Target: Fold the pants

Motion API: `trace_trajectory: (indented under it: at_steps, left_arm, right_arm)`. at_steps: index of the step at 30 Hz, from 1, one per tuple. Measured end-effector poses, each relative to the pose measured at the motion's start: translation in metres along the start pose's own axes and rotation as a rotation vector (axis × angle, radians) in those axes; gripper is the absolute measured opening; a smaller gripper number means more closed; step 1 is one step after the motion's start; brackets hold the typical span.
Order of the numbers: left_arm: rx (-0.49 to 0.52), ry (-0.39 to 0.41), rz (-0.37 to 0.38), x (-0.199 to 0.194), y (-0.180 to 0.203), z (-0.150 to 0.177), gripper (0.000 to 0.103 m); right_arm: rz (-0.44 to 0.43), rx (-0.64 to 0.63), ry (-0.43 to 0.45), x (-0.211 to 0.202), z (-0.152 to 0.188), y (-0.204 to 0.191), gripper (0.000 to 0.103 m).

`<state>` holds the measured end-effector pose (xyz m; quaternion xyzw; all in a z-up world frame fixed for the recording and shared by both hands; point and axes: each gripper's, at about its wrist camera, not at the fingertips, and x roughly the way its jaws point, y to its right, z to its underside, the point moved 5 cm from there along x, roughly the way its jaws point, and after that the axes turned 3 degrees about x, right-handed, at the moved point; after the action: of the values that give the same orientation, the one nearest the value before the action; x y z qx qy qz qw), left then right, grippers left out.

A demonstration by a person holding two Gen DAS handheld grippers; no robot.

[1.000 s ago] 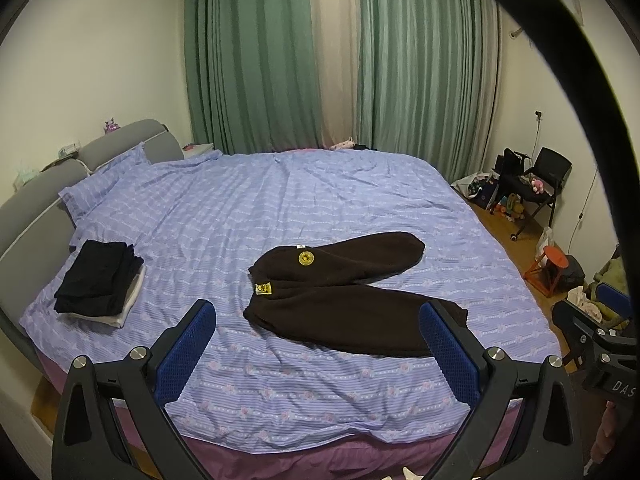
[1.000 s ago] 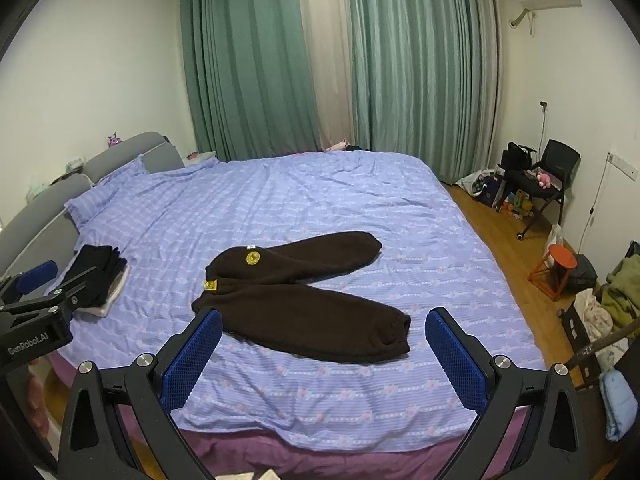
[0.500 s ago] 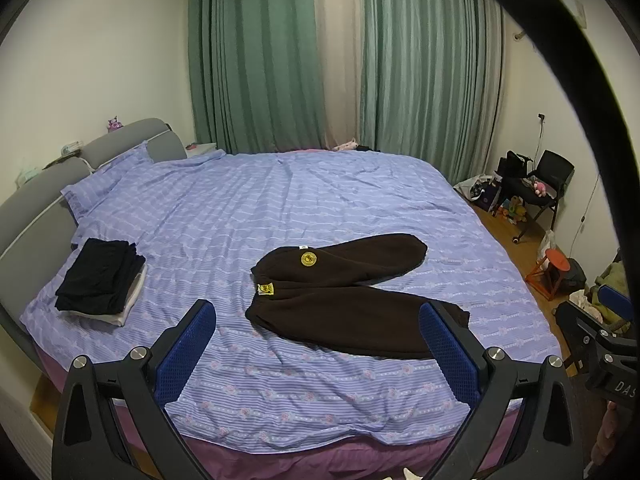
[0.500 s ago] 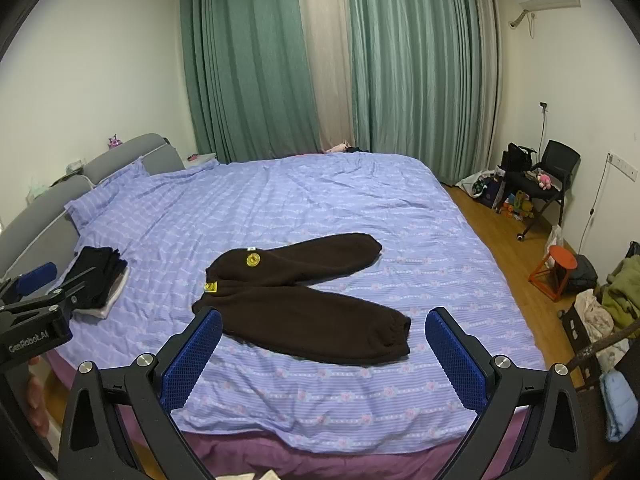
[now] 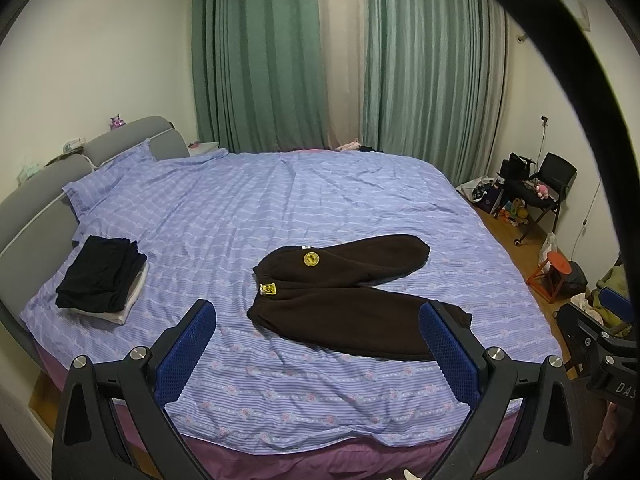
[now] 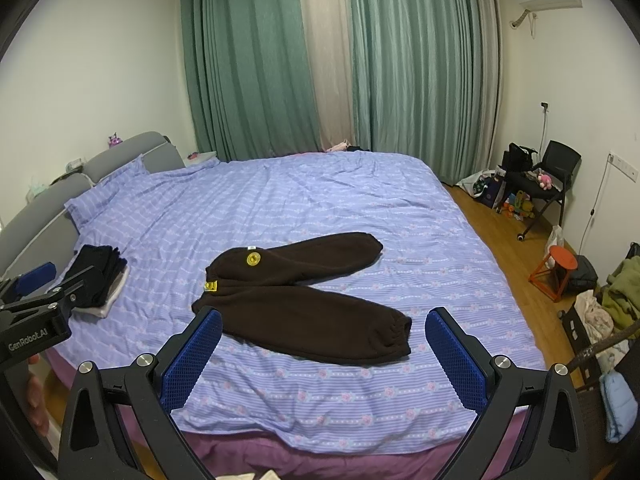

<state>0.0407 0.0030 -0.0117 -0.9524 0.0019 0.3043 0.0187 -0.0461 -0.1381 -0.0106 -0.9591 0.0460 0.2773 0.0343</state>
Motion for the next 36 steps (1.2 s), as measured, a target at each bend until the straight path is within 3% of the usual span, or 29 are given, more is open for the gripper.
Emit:
trace_trajectory:
  at_steps: [9, 20, 36]
  left_arm:
    - [0.003, 0.000, 0.002, 0.000, 0.000, 0.002, 0.103]
    - [0.013, -0.011, 0.018, 0.014, -0.027, 0.001, 0.103]
    - [0.077, -0.098, 0.063, 0.089, -0.097, 0.016, 0.103]
  right_arm:
    - [0.001, 0.000, -0.002, 0.000, 0.001, -0.001, 0.103]
    - [0.011, 0.021, -0.027, 0.010, 0.004, -0.012, 0.103]
    - [0.119, 0.086, -0.153, 0.065, 0.023, -0.080, 0.103]
